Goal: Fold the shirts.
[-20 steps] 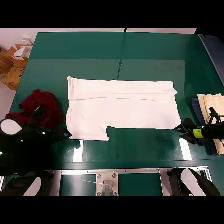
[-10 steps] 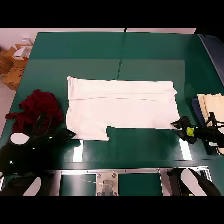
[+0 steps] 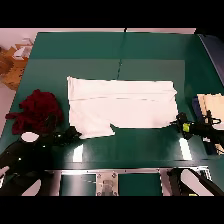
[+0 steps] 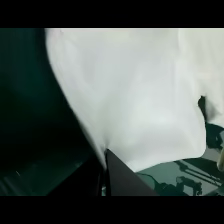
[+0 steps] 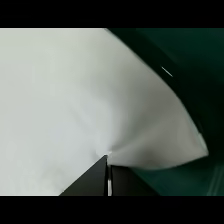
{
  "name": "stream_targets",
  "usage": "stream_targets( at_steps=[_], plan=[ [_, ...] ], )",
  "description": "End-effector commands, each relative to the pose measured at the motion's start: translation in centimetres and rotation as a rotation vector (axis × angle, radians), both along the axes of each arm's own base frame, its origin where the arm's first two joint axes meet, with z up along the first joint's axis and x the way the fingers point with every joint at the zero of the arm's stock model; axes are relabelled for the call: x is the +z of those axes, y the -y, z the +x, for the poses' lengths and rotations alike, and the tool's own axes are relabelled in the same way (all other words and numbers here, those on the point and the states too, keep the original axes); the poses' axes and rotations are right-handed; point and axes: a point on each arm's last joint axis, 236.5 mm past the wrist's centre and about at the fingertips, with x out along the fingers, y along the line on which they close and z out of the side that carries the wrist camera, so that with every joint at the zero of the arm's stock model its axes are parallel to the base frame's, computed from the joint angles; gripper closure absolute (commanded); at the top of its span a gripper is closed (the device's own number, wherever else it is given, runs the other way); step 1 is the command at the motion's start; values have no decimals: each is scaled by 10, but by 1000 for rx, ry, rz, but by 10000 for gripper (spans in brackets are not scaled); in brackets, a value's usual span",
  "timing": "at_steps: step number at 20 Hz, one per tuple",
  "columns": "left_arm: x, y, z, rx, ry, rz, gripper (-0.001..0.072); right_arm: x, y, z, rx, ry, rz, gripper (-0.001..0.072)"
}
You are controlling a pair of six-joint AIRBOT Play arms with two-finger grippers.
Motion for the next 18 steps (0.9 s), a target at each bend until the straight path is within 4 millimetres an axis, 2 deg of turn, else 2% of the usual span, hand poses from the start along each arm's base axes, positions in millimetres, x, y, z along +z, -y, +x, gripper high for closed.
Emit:
stream_targets(
  at_steps=[1, 3, 6, 8, 10, 12, 15, 18],
  plan=[
    [19, 15, 4, -96, 43, -19, 680, 10, -5, 6, 72, 25, -3, 699],
    [36, 16, 10, -178, 71, 17, 680, 17, -8, 4, 135, 14, -8, 700],
    [61, 0, 20, -293, 71, 159, 680, 34, -1, 0, 221, -15, -33, 700],
    [91, -7, 39, -320, 122, 223, 680, 52, 6, 2, 255, -13, -45, 700],
    [130, -5, 63, -311, 218, 234, 680, 72, 8, 11, 283, 12, -53, 700],
    [154, -2, 81, -315, 267, 233, 680, 90, 9, 23, 297, 46, -72, 700],
    [162, 2, 104, -320, 271, 231, 680, 112, 9, 46, 317, 110, -123, 700],
    [170, 5, 141, -303, 295, 236, 680, 125, 6, 83, 335, 160, -113, 700]
  ],
)
